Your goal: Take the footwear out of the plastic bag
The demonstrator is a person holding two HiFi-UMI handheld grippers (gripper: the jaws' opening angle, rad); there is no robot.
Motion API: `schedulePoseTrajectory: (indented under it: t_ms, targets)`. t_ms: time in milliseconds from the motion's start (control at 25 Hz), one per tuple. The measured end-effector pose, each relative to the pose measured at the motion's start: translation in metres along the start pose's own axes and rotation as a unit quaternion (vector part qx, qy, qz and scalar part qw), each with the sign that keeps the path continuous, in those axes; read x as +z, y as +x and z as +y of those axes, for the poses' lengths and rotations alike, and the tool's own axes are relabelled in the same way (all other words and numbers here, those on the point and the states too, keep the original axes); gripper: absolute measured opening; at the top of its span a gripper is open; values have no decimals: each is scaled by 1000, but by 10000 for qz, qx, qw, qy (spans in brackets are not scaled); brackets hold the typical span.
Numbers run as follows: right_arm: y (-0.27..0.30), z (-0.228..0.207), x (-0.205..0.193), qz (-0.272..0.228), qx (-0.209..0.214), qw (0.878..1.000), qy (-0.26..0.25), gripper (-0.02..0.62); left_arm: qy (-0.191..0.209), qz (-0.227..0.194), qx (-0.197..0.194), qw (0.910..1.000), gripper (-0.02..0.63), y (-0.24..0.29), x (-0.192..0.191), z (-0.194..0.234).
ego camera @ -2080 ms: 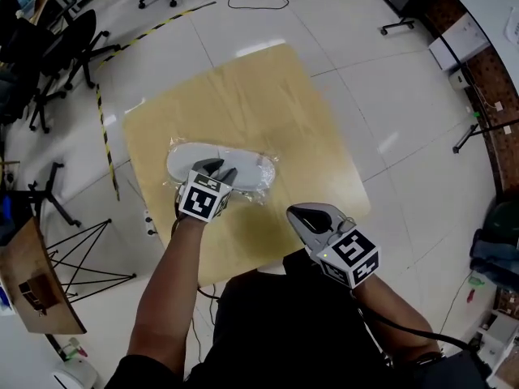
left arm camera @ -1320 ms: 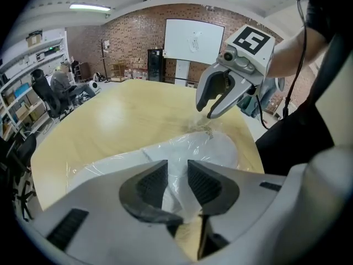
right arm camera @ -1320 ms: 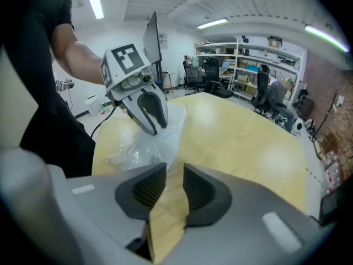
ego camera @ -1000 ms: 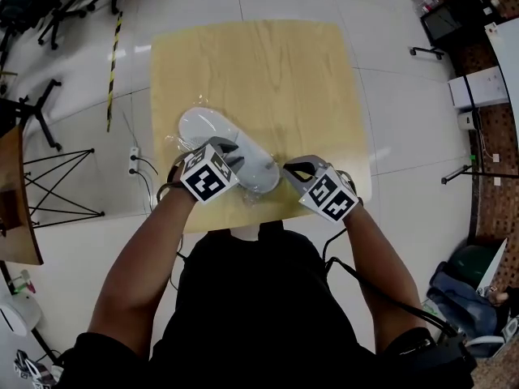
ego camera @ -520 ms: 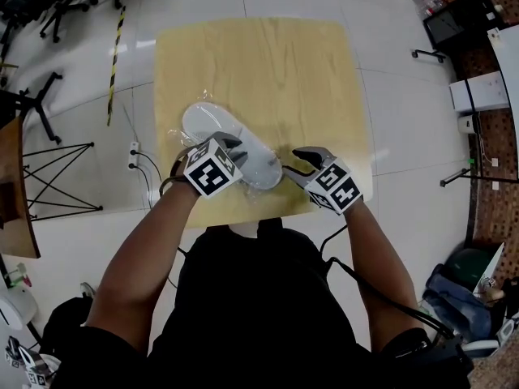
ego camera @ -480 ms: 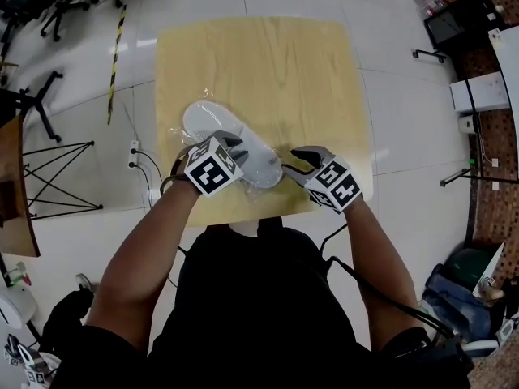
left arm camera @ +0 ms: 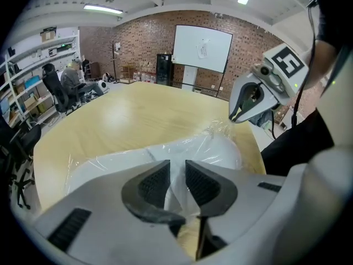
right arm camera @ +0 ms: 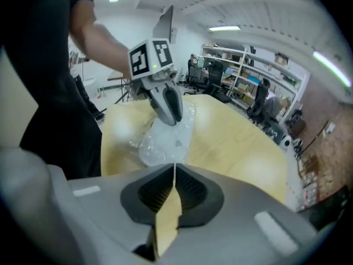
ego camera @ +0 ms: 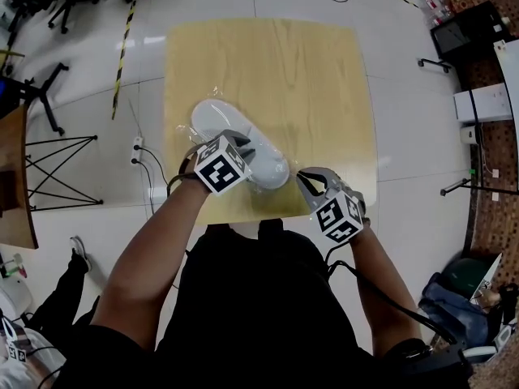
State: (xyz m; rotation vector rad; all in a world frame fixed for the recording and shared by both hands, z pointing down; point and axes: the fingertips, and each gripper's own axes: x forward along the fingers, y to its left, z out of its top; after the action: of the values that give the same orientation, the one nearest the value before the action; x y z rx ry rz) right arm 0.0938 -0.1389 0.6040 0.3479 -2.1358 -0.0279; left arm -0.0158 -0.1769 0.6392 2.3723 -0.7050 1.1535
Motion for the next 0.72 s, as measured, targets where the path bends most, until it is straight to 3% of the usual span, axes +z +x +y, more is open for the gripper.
schedulePoseTrajectory:
  t_ms: [120, 200, 280, 400, 480, 560, 640, 720]
  targets:
    - [-9, 9, -14, 132, -313, 9990, -294, 38, -44, -46, -4, 10000, 86, -1, 1, 0]
    - [-23, 7, -20, 167, -510, 9985, -74, 81, -38, -61, 12, 10000, 84, -1, 1, -1]
    - [-39, -2, -15, 107, -756, 9967, 265, 68, -16, -86, 47, 10000, 84, -1, 3, 2]
    - [-43, -3, 20, -229, -725, 9960, 470, 71, -46, -143, 117, 9998, 84, -1, 2, 5]
    - [-23, 8, 40, -194, -511, 9985, 92, 110, -64, -155, 154, 9997, 84, -1, 1, 3]
    - [8, 19, 43, 191, -330, 9978, -550, 131, -55, -144, 170, 9997, 84, -1, 2, 2]
    - [34, 22, 34, 687, -294, 9910, -1113, 78, -45, -123, 163, 9998, 84, 0, 4, 3]
    - [43, 24, 28, 931, -279, 9863, -1336, 13, -46, -108, 155, 9998, 84, 0, 5, 4]
